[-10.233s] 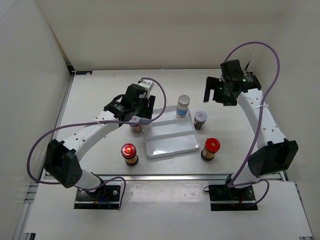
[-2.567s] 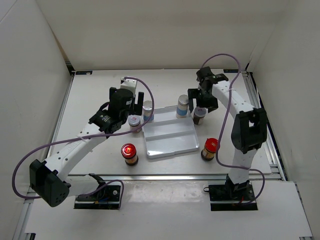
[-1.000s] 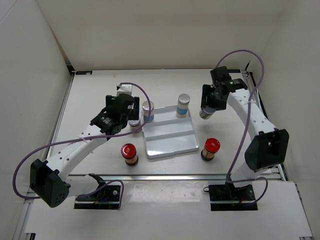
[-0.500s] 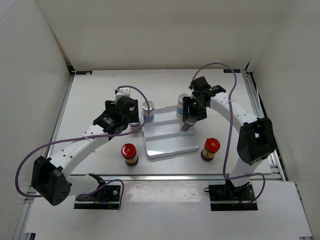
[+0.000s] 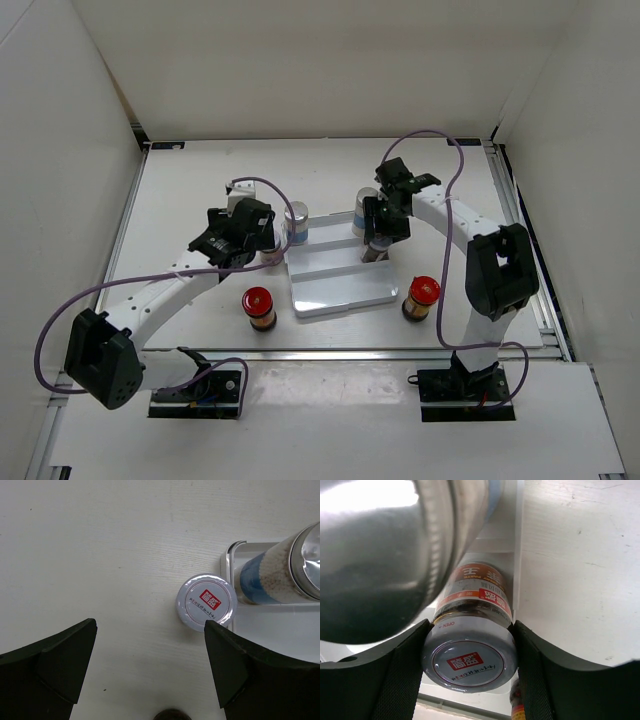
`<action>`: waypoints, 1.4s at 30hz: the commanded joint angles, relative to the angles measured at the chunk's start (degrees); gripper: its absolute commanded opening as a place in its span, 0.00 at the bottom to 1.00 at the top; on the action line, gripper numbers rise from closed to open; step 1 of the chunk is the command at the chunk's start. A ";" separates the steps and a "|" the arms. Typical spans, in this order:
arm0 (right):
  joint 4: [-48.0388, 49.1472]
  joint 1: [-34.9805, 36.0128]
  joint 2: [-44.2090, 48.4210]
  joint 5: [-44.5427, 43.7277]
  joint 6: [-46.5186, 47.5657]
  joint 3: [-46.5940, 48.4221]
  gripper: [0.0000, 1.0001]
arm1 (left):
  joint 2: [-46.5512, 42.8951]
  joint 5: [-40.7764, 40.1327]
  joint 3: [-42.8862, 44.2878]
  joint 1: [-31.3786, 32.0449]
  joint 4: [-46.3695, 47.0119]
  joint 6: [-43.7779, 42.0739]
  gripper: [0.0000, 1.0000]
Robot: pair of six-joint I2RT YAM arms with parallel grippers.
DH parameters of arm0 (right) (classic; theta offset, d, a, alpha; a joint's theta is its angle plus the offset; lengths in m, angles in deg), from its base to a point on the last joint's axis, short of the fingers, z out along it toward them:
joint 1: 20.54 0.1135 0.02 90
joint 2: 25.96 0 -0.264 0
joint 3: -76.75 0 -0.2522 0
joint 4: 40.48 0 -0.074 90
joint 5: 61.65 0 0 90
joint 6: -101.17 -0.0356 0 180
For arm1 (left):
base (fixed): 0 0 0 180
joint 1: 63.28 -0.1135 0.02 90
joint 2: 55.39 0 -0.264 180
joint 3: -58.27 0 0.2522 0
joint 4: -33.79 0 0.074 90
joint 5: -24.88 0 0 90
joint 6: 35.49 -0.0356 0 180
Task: Organize the condiment bottles
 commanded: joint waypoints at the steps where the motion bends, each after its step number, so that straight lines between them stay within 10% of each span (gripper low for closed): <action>1: -0.98 0.19 0.32 -1.03 -0.27 2.11 0.22 | -1.56 0.86 -0.62 -1.39 1.59 1.50 0.99; 5: -2.38 0.19 1.54 -0.25 -0.27 3.25 0.51 | -0.42 3.32 -0.62 -1.91 2.81 1.50 0.99; 9: -6.16 0.19 2.17 0.99 -0.27 5.44 1.00 | -0.42 6.73 -1.93 -1.92 4.31 0.98 0.99; 36: -9.77 0.19 13.06 1.51 -0.35 4.48 1.00 | 8.18 14.30 -3.61 -4.29 15.56 -3.95 0.99; 42: -9.77 0.19 13.06 2.04 0.17 4.48 1.00 | 9.25 19.83 -4.75 -4.29 18.46 -6.32 0.83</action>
